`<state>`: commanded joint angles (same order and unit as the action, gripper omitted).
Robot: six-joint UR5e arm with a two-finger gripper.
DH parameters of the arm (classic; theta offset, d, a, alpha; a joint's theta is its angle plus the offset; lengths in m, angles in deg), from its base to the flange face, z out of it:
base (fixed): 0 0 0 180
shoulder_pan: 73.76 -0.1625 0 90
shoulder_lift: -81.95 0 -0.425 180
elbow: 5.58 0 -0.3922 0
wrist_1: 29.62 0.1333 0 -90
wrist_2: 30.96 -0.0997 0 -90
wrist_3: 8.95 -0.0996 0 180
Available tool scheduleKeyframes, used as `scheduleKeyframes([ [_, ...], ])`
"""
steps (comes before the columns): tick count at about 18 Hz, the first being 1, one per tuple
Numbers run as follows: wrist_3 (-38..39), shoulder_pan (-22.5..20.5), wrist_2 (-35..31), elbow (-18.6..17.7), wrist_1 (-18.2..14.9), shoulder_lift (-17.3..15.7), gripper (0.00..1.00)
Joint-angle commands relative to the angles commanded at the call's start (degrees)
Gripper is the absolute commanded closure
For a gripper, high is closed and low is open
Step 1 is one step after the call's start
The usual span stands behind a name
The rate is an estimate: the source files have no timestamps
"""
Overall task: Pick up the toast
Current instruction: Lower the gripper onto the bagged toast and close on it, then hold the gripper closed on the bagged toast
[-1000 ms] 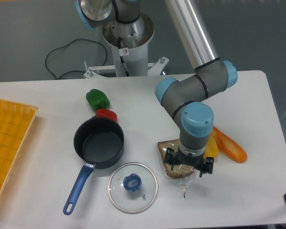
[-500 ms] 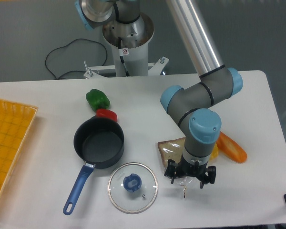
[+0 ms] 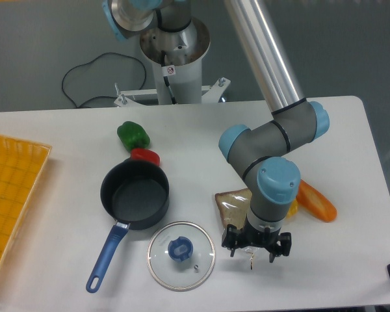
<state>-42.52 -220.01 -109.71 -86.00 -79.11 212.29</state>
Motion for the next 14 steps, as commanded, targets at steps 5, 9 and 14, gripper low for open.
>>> scheduleKeyframes([
  [5, 0.0, 0.0, 0.0, -0.26, 0.0, 0.53, 0.0],
  [9, -0.09, 0.09, 0.0, -0.26, 0.0, 0.79, 0.0],
  [14, -0.35, 0.18, 0.0, -0.26, 0.0, 0.88, 0.04],
])
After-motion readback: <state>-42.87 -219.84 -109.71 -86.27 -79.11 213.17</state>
